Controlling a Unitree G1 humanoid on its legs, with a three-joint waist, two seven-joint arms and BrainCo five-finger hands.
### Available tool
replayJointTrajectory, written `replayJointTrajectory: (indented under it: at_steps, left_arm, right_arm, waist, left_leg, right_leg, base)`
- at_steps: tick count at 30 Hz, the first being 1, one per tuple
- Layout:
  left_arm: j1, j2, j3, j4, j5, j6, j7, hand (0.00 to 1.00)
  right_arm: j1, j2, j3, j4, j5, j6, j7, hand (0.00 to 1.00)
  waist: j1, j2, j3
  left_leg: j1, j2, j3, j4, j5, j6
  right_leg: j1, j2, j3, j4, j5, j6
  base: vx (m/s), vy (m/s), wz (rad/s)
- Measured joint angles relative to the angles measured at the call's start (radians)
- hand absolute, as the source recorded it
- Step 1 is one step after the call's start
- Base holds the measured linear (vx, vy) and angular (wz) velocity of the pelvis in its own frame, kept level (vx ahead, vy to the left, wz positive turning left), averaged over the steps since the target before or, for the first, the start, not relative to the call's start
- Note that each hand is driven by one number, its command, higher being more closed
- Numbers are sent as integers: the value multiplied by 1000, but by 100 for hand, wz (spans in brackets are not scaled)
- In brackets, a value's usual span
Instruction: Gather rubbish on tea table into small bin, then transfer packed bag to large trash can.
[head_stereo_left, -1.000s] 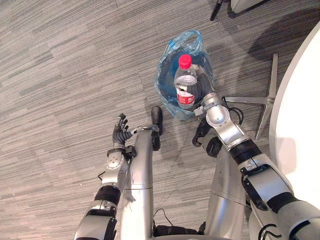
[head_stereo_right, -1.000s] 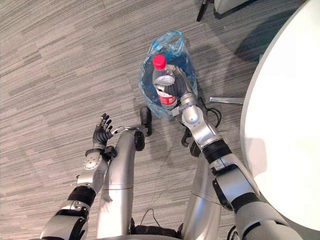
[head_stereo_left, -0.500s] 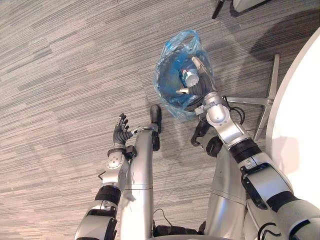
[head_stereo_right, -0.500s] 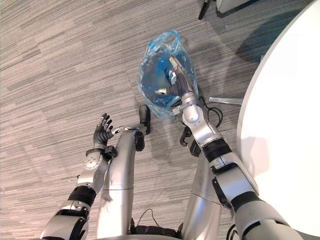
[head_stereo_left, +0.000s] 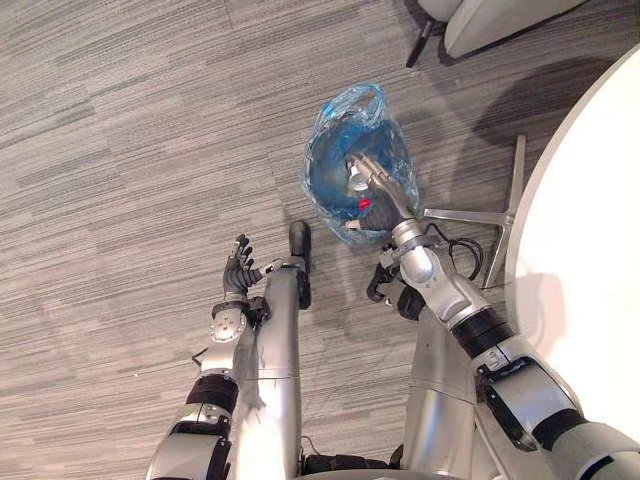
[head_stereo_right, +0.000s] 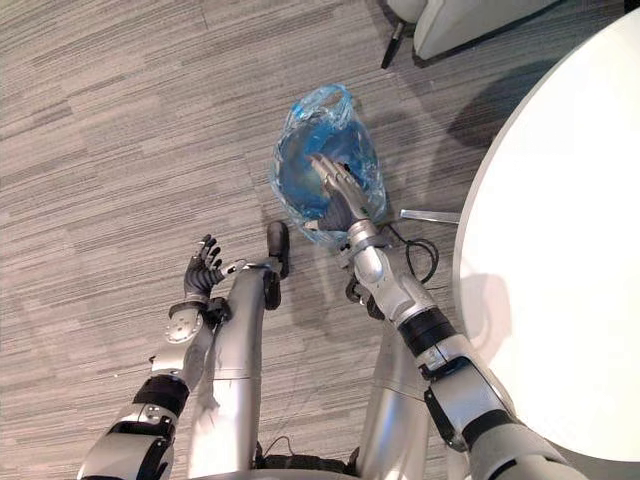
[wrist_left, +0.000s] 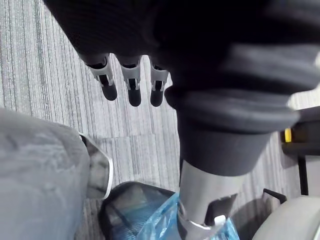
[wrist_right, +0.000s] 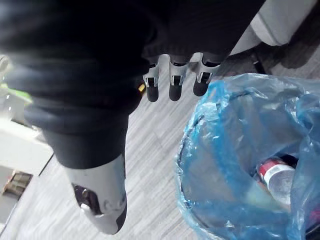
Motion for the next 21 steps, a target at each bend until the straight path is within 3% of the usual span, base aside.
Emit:
replayJointTrajectory:
  at_steps: [6,17,18,21]
  left_arm:
    - [-1,2,-1,-1,0,-9,0,0]
    - [-40,12,-1,-9,-21,-32,-1,0]
    - [-43,12,-1,-11,-27,-33,-1,0]
    - [-64,12,-1,-17,-34,-32,-2,0]
  right_arm:
    - [-21,-8,15,122,-62,7,2,0]
    - [-99,1,52,301,-65,44,21,0]
    - [-104,2,53,311,-66,45,21,100]
    - [-128,2,53,357,-66,48,25,100]
  waist:
    - [2,0,-1]
    - [5,-2,-6]
    - [6,-2,-7]
    - [11,-2,-7]
  left_leg:
    - [-10,-3,-3,-14,-3,-4]
    - [-117,-12,-21,15,17,-5]
    - [-124,-13,-22,17,16,-6]
    - [-157,-14,-24,37,13,-10]
  right_leg:
    - [-7,-9,-15,1,-8,-12]
    - [-106,-32,-33,60,-28,-31]
    - [-114,-33,-33,64,-31,-26]
    - [-145,-37,-34,87,-38,-34]
  base:
    - [-12,0,8]
    - [-16,5,10]
    - [-33,19,6]
    - [-42,29,5]
